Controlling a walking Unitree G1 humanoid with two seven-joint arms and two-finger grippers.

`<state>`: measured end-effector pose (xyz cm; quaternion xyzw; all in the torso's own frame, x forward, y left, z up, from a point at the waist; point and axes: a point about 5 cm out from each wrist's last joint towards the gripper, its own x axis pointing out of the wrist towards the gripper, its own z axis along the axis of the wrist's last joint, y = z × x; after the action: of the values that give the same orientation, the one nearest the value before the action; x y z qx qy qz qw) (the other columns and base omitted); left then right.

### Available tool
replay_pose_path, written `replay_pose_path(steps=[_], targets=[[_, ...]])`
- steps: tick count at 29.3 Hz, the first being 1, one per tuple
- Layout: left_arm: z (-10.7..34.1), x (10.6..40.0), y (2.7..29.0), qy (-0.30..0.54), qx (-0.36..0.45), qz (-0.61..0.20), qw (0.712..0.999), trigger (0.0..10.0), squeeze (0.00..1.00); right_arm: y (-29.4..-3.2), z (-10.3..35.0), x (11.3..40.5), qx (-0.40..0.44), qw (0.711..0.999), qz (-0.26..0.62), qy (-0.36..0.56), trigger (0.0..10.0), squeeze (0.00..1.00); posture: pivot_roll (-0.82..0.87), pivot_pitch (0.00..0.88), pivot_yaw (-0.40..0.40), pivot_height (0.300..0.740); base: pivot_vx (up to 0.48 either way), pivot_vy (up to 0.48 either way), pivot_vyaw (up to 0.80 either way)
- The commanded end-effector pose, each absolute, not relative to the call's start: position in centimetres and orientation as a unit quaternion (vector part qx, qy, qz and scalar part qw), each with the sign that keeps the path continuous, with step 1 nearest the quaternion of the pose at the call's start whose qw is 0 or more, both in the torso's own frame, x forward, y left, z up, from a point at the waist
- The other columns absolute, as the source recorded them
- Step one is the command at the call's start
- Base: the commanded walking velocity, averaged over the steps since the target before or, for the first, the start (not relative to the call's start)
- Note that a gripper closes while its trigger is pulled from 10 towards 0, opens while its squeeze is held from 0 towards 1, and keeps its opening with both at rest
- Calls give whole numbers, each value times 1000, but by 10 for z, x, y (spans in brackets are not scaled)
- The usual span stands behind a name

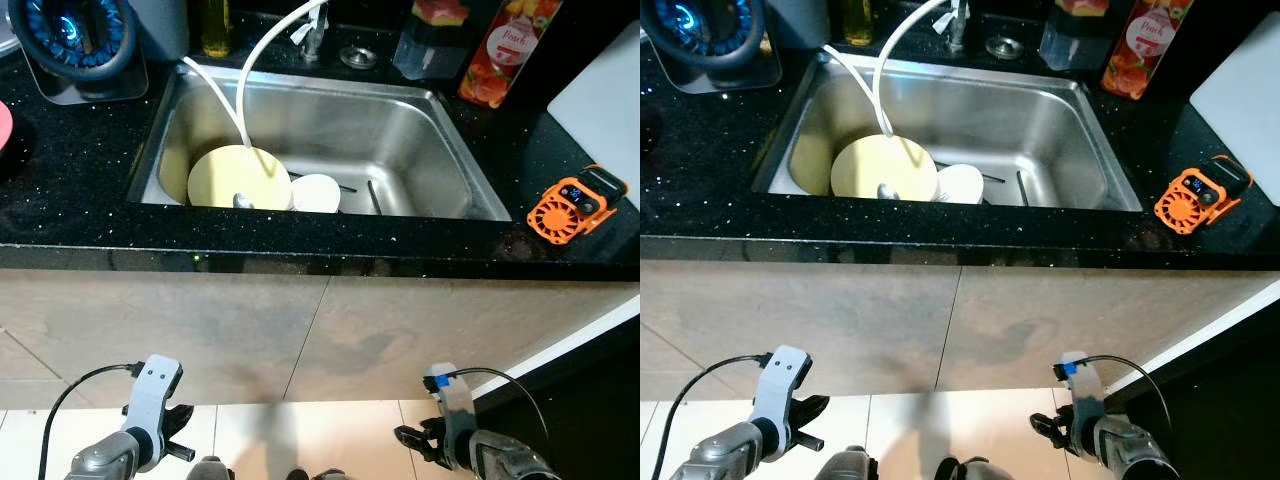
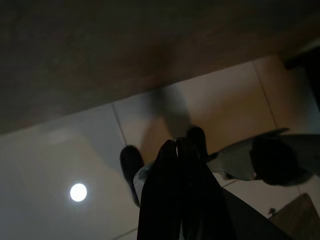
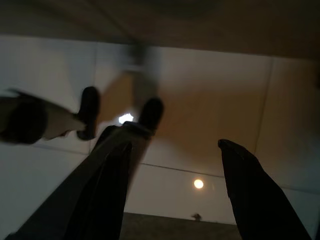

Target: Kitchen organization

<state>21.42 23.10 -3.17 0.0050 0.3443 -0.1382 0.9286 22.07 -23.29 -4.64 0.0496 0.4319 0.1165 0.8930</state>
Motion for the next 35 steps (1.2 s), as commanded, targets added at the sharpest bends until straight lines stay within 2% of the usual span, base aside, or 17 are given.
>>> replay_pose_path(steps=[1, 6, 11, 12, 16, 25, 29, 35], targets=[[-42, 207, 232, 367, 4, -109, 924, 10000, 0, -241, -52, 211, 62, 893, 68, 440, 10000, 0, 198, 97, -114, 740, 469, 0, 0], [-54, 205, 234, 386, -13, -34, 922, 10000, 0, -243, -65, 192, 51, 880, 22, 471, 10000, 0, 190, 92, -110, 740, 375, 0, 0], [-60, 200, 229, 399, -19, -26, 916, 10000, 0, -244, -71, 182, 36, 871, 9, 490, 10000, 0, 178, 87, -109, 740, 0, 0, 0], [-71, 188, 220, 427, -31, -17, 904, 10000, 0, -253, -78, 164, 15, 858, -34, 513, 10000, 0, 167, 91, -107, 740, 0, 0, 0], [-82, 173, 210, 458, -36, -11, 888, 10000, 0, -266, -80, 151, 0, 851, -78, 519, 10000, 0, 147, 92, -105, 740, 0, 0, 0], [-89, 162, 203, 482, -27, -21, 875, 10000, 0, -282, -76, 149, 5, 854, -134, 503, 10000, 0, 121, 57, -106, 740, 0, 0, 0], [-84, 166, 223, 472, -28, 21, 881, 10000, 0, -275, -76, 155, -1, 856, -131, 499, 10000, 0, 126, 34, -101, 740, 0, 0, 0], [-74, 180, 238, 447, -19, 41, 893, 10000, 0, -259, -76, 168, 1, 865, -115, 488, 10000, 0, 127, 37, -84, 740, 0, 0, 0]])
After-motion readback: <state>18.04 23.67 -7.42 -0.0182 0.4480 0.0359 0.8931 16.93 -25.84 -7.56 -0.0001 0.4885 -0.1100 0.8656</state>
